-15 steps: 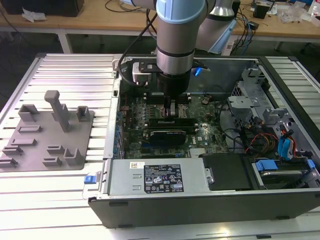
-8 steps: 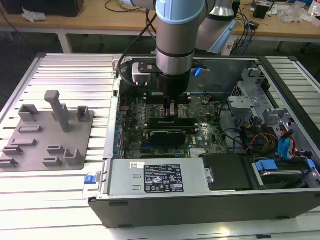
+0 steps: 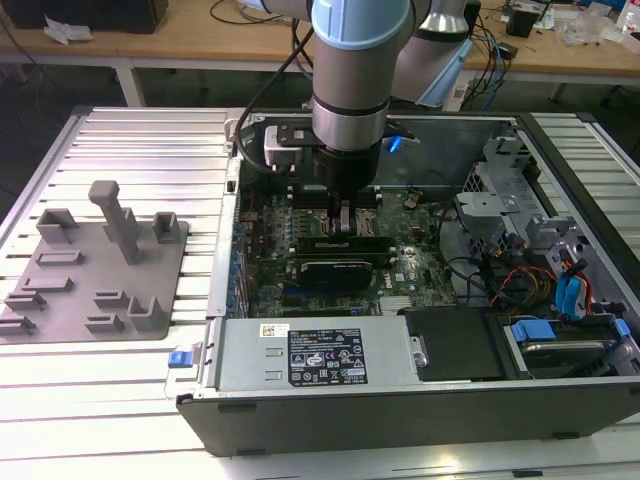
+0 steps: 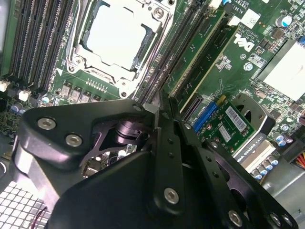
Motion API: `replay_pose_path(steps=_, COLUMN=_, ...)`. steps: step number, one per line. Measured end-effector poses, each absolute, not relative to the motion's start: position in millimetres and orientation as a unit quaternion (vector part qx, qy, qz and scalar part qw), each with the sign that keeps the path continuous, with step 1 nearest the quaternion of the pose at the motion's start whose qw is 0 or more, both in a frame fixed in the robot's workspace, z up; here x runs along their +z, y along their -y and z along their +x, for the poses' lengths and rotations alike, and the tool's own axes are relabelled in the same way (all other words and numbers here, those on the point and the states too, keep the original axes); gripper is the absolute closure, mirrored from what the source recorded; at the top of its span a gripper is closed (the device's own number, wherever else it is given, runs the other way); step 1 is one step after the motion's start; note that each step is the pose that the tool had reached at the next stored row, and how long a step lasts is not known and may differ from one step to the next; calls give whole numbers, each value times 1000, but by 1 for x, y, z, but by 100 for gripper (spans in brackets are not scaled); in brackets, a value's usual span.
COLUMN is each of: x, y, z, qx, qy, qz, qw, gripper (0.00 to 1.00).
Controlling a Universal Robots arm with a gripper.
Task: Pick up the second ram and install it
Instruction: 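Insert the second ram into the second slot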
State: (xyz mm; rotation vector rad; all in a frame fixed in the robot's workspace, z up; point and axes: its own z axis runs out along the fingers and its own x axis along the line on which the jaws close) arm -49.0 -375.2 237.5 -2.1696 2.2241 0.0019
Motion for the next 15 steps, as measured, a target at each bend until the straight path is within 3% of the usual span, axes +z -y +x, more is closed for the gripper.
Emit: replay_pose_path(steps=15, x=237, y=375, z=-48, qx=2, qy=-711, qz=-703, qw=16, gripper=91)
